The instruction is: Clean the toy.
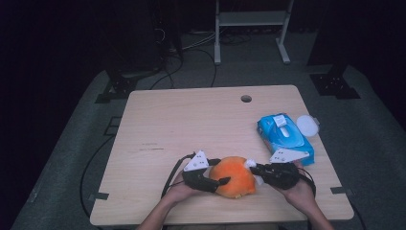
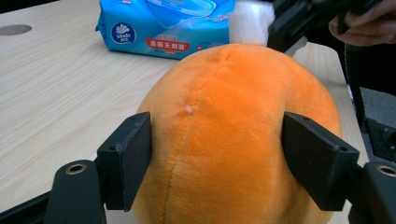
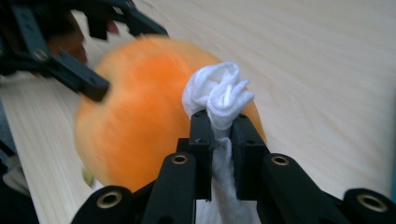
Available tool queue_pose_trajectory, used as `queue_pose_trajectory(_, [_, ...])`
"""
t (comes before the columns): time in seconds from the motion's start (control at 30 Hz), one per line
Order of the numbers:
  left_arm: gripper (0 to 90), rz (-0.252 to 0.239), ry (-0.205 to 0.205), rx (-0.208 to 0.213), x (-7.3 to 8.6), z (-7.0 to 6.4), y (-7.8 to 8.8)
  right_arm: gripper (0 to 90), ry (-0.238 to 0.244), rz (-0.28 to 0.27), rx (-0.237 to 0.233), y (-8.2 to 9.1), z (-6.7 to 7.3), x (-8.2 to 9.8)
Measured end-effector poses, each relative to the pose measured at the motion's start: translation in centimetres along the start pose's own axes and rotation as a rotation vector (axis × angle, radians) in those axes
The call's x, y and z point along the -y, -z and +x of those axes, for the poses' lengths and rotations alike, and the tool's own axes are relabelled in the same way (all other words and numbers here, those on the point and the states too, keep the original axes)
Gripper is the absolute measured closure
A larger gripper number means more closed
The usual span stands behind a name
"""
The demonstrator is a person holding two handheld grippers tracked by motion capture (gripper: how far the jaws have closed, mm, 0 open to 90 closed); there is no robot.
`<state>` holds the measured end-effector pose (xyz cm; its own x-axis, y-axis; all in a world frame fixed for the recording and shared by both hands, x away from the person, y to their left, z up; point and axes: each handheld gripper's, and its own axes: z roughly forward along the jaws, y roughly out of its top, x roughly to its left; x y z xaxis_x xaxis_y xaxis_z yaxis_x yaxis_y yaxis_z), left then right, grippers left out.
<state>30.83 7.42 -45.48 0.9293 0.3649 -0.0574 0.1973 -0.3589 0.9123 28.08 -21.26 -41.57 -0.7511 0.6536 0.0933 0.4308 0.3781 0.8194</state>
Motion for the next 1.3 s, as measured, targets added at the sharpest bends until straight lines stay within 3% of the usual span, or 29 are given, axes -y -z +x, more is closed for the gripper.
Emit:
queue_pose_trajectory(0.13, [25.8, 0.010, -0.025, -0.002, -0.2, -0.5, -0.1, 79.5, 0.036, -0.013, -0.011, -0.4, 0.9, -1.0])
queue_pose_trajectory(0.27, [20.2, -0.015, 0.017, 0.061, -0.5, -0.2, 0.3, 79.6, 0.033, 0.006, -0.032, -0.4, 0.7, -0.5])
queue_pose_trajectory(0.37, [12.1, -0.020, 0.036, 0.053, -1.1, 0.0, 0.6, 79.6, 0.052, 0.035, -0.057, -0.2, 0.7, 0.1])
queue_pose_trajectory(0.43, [8.3, -0.003, 0.042, 0.041, -1.1, 0.1, 0.6, 79.6, 0.070, 0.049, -0.088, 0.1, 0.8, 0.4])
queue_pose_trajectory(0.53, [3.1, 0.047, 0.075, 0.055, -0.7, 0.2, -0.1, 79.4, 0.093, 0.063, -0.105, 0.2, 1.0, 0.4])
queue_pose_trajectory(0.67, [6.0, 0.086, 0.125, 0.093, -0.1, 0.2, -0.9, 79.1, 0.086, 0.062, -0.105, 0.1, 1.0, 0.4])
queue_pose_trajectory(0.77, [20.3, 0.079, 0.092, 0.067, -0.4, -0.2, -0.7, 79.1, 0.080, 0.057, -0.091, 0.1, 0.8, 0.2])
queue_pose_trajectory(0.87, [30.9, 0.015, 0.065, 0.029, -1.0, -0.8, -0.5, 79.3, 0.072, 0.049, -0.055, 0.3, 0.7, 0.0])
queue_pose_trajectory(0.93, [33.4, -0.059, 0.001, -0.034, -2.0, -1.6, -0.4, 79.6, 0.070, 0.010, -0.027, 0.7, 0.7, -0.6])
queue_pose_trajectory(1.0, [33.3, -0.090, -0.067, -0.105, -2.3, -2.0, -0.4, 79.6, 0.082, -0.011, 0.006, 0.8, 0.9, -1.1])
queue_pose_trajectory(1.03, [33.1, -0.081, -0.093, -0.131, -2.1, -2.0, -0.4, 79.7, 0.086, -0.023, 0.025, 0.8, 1.1, -1.4])
queue_pose_trajectory(1.13, [29.9, -0.013, -0.149, -0.126, -1.2, -2.0, -0.8, 79.7, 0.091, -0.017, 0.006, 0.2, 1.3, -1.4])
queue_pose_trajectory(1.3, [24.1, 0.026, -0.138, -0.077, -0.6, -1.4, 0.1, 79.5, 0.114, 0.020, 0.011, -0.6, 1.6, -0.7])
